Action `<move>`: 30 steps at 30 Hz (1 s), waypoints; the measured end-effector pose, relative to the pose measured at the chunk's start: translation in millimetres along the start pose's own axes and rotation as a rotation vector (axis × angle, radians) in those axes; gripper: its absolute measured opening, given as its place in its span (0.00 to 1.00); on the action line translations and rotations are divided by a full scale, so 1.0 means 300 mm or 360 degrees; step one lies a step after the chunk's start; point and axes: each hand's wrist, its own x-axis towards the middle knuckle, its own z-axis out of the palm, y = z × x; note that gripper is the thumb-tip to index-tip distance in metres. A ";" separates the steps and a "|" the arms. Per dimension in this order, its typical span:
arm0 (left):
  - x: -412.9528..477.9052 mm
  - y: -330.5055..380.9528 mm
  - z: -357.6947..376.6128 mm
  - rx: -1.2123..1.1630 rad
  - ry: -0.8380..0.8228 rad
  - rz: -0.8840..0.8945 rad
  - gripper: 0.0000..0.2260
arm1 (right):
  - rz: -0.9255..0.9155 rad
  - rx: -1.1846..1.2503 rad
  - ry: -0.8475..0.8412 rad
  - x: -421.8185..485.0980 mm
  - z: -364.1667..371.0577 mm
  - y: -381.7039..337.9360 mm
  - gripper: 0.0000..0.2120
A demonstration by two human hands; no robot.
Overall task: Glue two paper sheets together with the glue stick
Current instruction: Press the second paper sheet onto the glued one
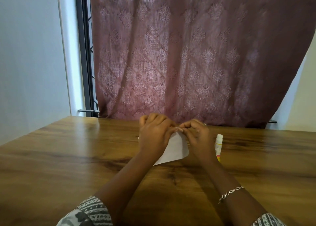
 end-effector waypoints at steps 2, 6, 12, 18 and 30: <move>0.042 0.018 0.004 -0.0050 -0.0091 0.0018 0.11 | 0.0015 0.0028 0.0062 0.004 -0.006 0.011 0.12; 0.094 0.043 0.009 -0.0196 -0.0226 -0.0044 0.11 | 0.0092 0.0077 0.0187 0.014 -0.019 0.030 0.03; 0.064 0.051 0.034 -0.0291 -0.0169 -0.0104 0.14 | 0.0139 0.0171 0.0158 0.013 -0.018 0.028 0.06; 0.039 0.035 0.029 -0.0375 -0.0167 -0.0164 0.16 | 0.0231 0.0302 0.0039 0.009 -0.009 0.030 0.02; 0.026 0.028 0.032 -0.0349 -0.0109 -0.0284 0.07 | 0.0369 0.0358 -0.0205 0.015 -0.003 0.036 0.02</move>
